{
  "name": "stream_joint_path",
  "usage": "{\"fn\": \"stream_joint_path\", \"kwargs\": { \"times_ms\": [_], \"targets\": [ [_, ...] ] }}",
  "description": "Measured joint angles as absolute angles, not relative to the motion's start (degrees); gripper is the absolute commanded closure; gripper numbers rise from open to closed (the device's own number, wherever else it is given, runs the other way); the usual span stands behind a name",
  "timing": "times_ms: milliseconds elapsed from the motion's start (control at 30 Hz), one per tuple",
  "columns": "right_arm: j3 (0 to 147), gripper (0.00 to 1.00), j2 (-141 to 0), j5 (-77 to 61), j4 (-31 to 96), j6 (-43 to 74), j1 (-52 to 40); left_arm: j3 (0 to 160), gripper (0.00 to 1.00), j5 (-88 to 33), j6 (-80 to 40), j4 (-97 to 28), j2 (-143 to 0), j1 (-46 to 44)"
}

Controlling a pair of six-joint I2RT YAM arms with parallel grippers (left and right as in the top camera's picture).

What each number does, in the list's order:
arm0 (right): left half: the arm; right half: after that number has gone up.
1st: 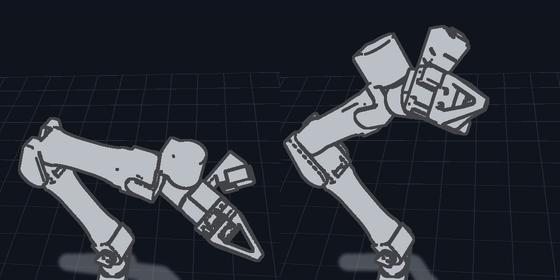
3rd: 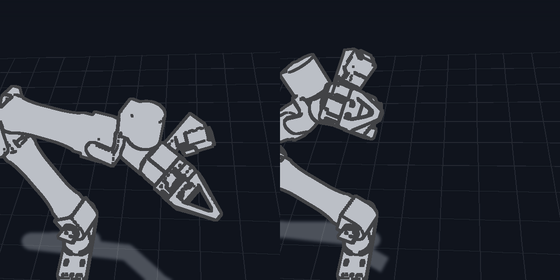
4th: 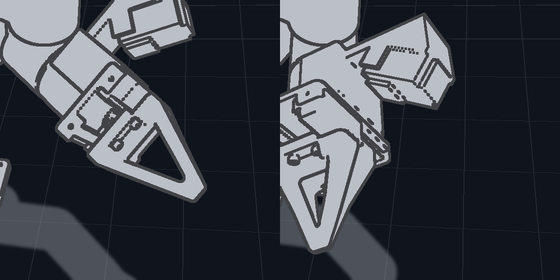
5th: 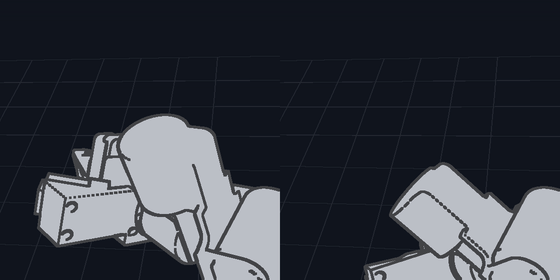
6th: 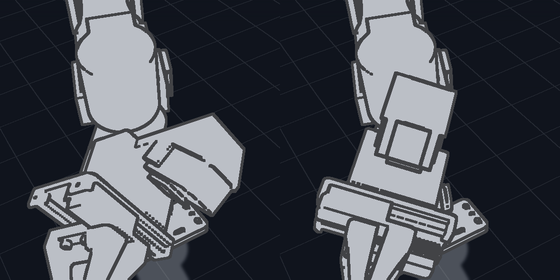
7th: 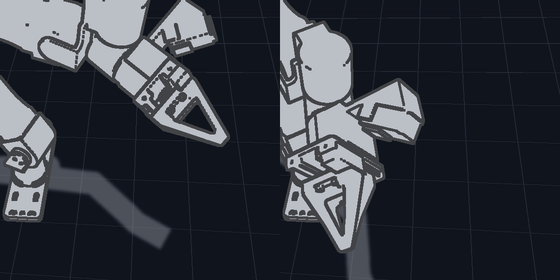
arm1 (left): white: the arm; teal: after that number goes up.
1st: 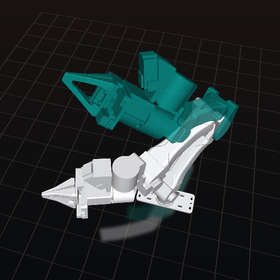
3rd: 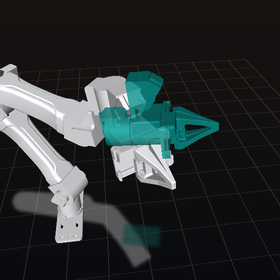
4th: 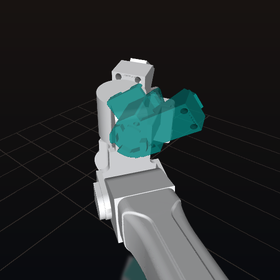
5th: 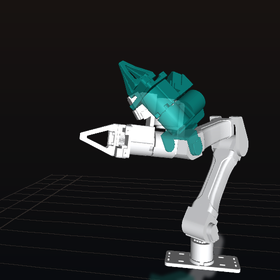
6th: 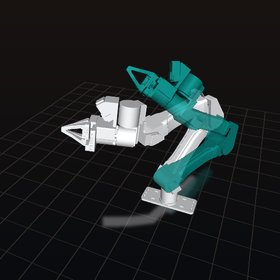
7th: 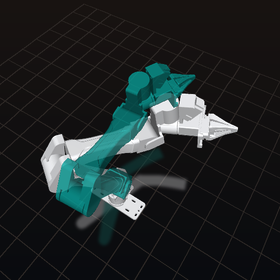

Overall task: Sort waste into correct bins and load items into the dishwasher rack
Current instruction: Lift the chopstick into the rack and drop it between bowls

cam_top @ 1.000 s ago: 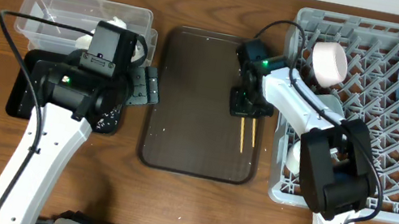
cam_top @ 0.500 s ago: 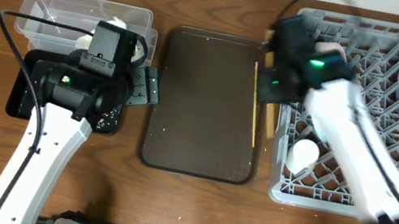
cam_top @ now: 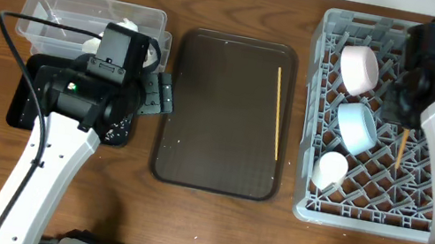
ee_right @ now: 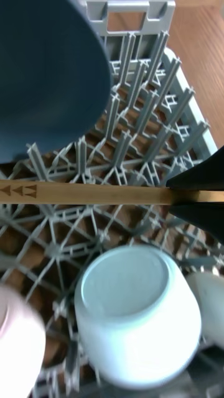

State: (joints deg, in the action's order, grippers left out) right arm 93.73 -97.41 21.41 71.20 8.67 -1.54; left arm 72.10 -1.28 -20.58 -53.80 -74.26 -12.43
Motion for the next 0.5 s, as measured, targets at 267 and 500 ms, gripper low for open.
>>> {"fn": "stream_joint_path", "kwargs": {
  "times_ms": [267, 500],
  "targets": [
    [93.47, 0.98, -102.02, 19.57, 71.29, 3.79, 1.93, 72.1, 0.1, -1.28, -20.58, -53.78, -74.26, -12.43],
    [93.23, 0.82, -102.61, 17.34, 71.07, 2.52, 1.96, 72.1, 0.1, -1.28, -20.58, -53.78, -74.26, -12.43]
  ]
}}
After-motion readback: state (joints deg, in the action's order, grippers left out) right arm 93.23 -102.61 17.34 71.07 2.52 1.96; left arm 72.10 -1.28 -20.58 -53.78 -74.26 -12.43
